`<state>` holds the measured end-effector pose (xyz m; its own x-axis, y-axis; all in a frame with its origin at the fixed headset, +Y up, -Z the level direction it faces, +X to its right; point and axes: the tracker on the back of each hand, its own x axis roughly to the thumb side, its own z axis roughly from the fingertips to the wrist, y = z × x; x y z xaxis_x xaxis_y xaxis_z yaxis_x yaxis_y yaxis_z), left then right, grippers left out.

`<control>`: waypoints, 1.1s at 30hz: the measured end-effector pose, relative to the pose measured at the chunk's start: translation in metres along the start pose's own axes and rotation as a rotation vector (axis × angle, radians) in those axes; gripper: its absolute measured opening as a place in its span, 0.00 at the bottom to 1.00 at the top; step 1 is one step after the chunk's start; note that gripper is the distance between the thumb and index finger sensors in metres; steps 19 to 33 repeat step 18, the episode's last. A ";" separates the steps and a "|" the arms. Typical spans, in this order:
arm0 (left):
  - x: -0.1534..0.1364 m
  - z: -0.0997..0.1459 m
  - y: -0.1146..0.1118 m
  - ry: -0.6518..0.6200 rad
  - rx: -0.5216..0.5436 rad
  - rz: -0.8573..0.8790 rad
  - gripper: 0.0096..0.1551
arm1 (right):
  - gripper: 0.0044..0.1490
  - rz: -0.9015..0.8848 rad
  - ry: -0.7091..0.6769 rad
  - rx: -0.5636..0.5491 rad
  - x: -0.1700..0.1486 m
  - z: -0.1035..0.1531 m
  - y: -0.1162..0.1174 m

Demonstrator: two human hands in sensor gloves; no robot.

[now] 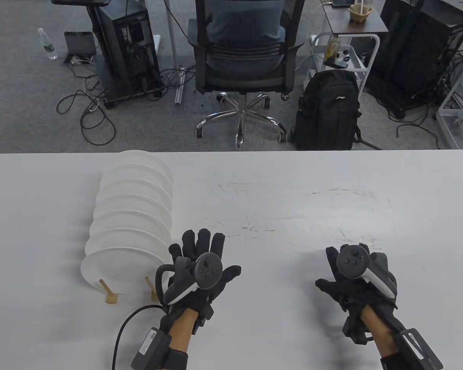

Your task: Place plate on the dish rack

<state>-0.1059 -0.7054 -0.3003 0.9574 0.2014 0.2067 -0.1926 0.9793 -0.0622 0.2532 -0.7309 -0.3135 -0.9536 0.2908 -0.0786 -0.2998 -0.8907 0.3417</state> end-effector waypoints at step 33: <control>-0.009 0.003 -0.007 0.014 -0.036 0.036 0.53 | 0.56 -0.011 -0.003 0.073 0.001 0.002 0.002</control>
